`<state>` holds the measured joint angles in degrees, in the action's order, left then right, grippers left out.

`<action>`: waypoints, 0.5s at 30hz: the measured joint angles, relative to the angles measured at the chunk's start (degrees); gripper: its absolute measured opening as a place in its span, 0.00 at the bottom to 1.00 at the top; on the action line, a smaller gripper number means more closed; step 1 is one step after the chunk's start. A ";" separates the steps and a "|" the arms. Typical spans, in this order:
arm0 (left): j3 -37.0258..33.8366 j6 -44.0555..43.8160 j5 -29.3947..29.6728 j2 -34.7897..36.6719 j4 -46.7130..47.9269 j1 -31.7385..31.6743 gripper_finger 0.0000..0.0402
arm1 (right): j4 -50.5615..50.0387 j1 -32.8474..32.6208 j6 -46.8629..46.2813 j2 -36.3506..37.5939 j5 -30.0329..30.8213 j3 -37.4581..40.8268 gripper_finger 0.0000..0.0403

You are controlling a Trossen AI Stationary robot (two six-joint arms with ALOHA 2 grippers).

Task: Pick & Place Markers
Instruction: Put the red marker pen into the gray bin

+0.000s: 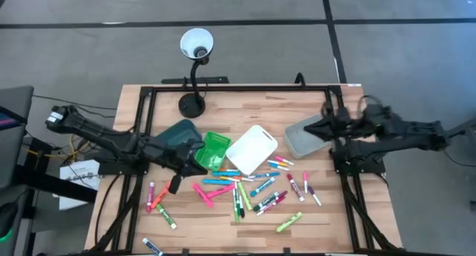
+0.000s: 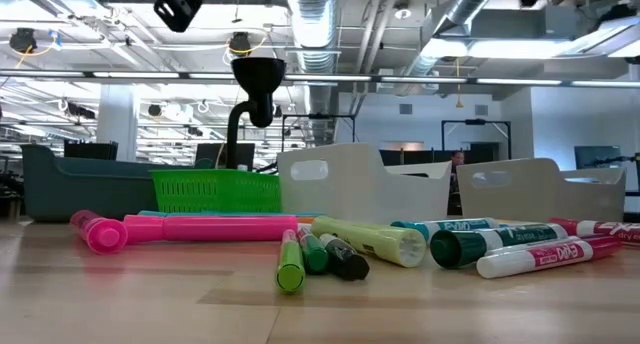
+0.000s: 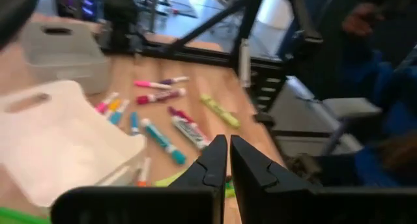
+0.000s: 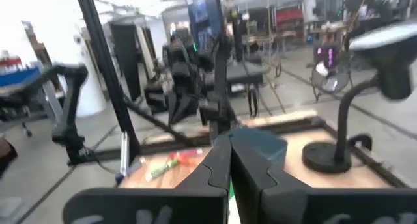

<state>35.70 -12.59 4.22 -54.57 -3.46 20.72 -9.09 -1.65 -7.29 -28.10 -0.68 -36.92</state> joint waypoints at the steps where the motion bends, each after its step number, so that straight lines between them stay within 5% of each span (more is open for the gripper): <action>1: 0.00 0.15 2.08 0.04 -0.18 1.10 0.04 | 2.78 -0.26 -0.14 -1.66 -0.01 1.31 0.00; 7: 0.02 -1.55 11.97 0.98 -0.44 4.97 0.05 | 5.33 -2.93 0.09 -12.78 -1.68 2.39 0.03; 15: 0.02 -1.51 16.56 0.90 -0.33 3.03 0.17 | 4.27 -9.83 -3.43 -26.37 -2.11 1.62 0.26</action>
<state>35.73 -14.11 20.78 -53.67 -3.79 23.76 -4.82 -11.48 -10.72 -54.48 -2.79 -35.29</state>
